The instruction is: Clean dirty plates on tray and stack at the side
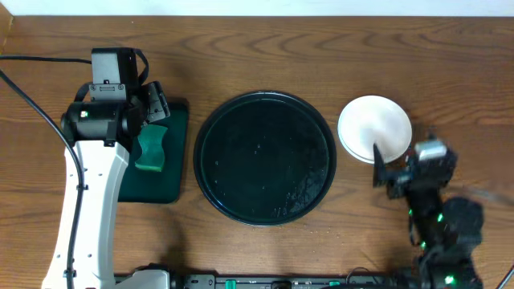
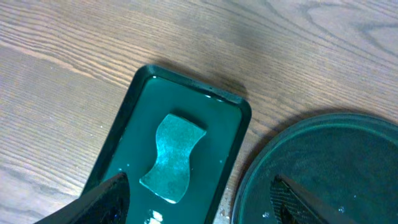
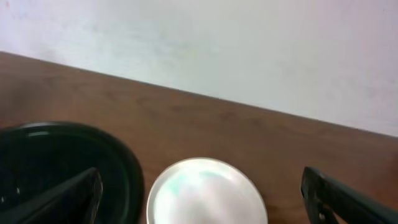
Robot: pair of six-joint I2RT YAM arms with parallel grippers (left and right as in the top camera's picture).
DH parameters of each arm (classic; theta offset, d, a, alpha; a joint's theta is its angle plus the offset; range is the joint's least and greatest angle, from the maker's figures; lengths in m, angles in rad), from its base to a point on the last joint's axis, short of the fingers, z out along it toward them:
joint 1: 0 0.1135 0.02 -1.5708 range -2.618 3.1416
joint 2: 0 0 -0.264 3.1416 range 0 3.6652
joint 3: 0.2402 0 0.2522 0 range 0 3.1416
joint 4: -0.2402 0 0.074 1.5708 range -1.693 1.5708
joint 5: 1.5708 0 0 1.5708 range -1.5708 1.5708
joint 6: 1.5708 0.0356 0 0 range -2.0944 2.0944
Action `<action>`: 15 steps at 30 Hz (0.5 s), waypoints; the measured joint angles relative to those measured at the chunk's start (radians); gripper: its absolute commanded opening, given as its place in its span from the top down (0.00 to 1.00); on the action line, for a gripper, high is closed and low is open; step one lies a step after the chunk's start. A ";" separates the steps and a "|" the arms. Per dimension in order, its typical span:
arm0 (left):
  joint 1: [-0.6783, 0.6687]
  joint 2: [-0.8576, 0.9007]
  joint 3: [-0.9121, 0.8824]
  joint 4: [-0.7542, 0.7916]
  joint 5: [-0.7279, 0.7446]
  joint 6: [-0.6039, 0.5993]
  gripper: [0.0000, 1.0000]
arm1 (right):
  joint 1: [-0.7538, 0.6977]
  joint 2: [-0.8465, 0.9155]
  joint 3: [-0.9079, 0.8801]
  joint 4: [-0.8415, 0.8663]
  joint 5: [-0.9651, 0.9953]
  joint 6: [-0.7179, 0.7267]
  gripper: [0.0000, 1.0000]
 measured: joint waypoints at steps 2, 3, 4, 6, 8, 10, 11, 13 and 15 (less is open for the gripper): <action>0.000 0.000 0.000 0.000 0.000 0.000 0.27 | 0.000 -0.087 -0.089 0.018 0.000 0.000 0.01; 0.000 0.000 0.000 -0.001 0.000 0.000 0.27 | 0.000 -0.118 -0.119 0.023 0.000 0.000 0.01; 0.000 0.000 0.000 -0.001 0.000 0.000 0.27 | 0.000 -0.145 -0.143 0.026 0.000 0.000 0.01; 0.000 0.000 0.000 0.000 0.000 0.000 0.27 | 0.000 -0.204 -0.193 0.032 0.000 0.000 0.01; 0.000 0.000 0.000 -0.001 0.000 0.000 0.27 | 0.000 -0.253 -0.234 0.043 0.000 0.000 0.01; 0.000 0.000 0.000 -0.002 0.000 0.000 0.27 | 0.000 -0.285 -0.263 0.056 0.000 0.000 0.01; 0.000 0.000 0.000 0.000 0.000 0.000 0.27 | 0.000 -0.304 -0.279 0.058 0.000 0.000 0.01; 0.000 0.000 0.000 -0.001 0.000 0.000 0.27 | 0.000 -0.353 -0.315 0.059 0.001 0.000 0.01; 0.000 0.000 0.000 -0.001 0.000 0.000 0.27 | 0.000 -0.378 -0.333 0.060 0.000 0.000 0.01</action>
